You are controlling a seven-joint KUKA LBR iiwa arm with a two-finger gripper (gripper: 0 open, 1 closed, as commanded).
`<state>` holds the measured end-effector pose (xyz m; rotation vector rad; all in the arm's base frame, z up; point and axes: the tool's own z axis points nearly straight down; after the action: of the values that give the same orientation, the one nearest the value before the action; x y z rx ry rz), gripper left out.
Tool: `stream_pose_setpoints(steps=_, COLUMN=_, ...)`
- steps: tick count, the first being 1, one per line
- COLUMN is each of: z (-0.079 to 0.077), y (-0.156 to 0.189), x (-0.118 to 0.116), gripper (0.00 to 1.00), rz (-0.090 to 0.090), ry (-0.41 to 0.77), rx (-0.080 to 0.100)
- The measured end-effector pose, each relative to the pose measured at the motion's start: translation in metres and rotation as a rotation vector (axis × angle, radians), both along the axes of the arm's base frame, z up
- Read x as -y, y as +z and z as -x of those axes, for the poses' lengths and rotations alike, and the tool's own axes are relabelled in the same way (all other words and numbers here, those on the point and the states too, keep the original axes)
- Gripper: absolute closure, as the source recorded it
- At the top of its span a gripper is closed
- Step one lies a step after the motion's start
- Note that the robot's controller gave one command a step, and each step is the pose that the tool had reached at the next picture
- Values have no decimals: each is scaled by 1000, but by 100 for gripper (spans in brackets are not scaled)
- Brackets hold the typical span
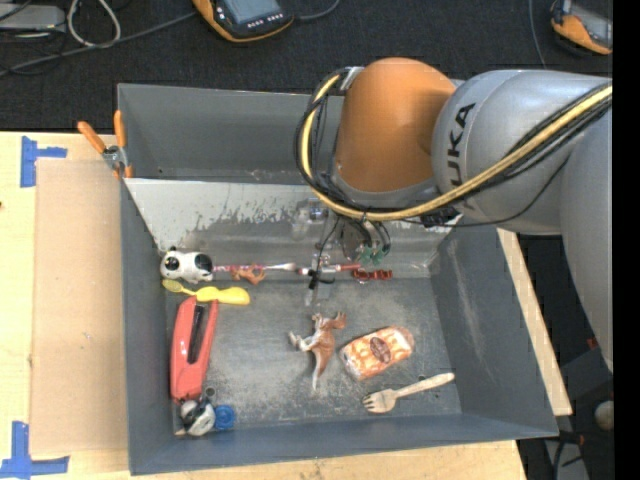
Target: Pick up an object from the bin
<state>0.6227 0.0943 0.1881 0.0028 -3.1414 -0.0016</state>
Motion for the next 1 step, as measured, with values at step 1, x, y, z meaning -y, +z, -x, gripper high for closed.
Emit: stream_pose_setpoints(steps=1, z=32, y=-78, x=33, gripper=0, rz=-1, ry=410, rx=1)
